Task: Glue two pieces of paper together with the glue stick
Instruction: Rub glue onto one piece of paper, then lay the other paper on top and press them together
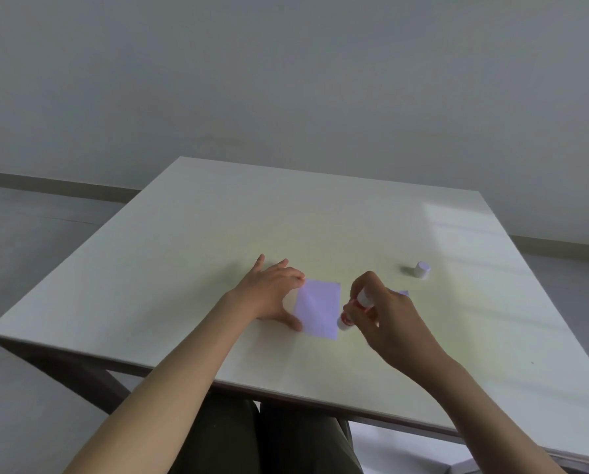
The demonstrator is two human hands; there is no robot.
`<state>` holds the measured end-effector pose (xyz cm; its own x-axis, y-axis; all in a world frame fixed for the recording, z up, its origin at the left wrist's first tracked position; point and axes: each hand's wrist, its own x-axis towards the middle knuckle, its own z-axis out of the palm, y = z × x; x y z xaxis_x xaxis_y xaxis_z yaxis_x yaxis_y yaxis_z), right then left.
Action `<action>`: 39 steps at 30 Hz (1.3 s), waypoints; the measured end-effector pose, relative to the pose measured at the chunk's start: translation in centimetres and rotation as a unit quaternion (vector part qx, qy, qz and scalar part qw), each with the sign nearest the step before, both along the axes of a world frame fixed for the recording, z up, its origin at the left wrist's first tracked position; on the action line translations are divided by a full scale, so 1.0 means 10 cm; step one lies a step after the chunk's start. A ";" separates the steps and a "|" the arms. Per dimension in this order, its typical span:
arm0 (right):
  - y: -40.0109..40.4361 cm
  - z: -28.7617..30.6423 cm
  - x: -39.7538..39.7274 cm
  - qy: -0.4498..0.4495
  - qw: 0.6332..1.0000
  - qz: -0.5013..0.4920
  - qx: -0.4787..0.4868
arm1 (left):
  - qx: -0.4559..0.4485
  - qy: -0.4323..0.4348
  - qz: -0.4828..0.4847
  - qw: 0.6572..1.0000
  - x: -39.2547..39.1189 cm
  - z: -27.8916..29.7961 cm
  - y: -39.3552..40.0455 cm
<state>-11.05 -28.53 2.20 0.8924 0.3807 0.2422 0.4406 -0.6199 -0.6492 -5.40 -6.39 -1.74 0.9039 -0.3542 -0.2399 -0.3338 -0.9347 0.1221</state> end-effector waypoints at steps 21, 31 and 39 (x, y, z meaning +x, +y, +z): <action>0.11 -0.33 0.04 0.232 0.889 -0.207 0.336 | -0.630 -0.131 0.227 0.731 -0.52 0.01 -0.56; -0.58 -0.65 0.60 0.108 0.926 -0.350 -0.088 | -0.398 -0.252 0.313 0.825 0.24 0.13 0.10; -0.58 -0.71 0.66 0.067 0.924 -0.374 -0.044 | -0.405 -0.220 0.341 0.819 0.32 0.04 0.17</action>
<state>-4.47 -34.30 -4.87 0.9333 -0.3427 0.1075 -0.2142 -0.7713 -0.5993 -2.22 -4.70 -1.37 0.8936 0.3870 0.2272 0.0534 -0.5943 0.8024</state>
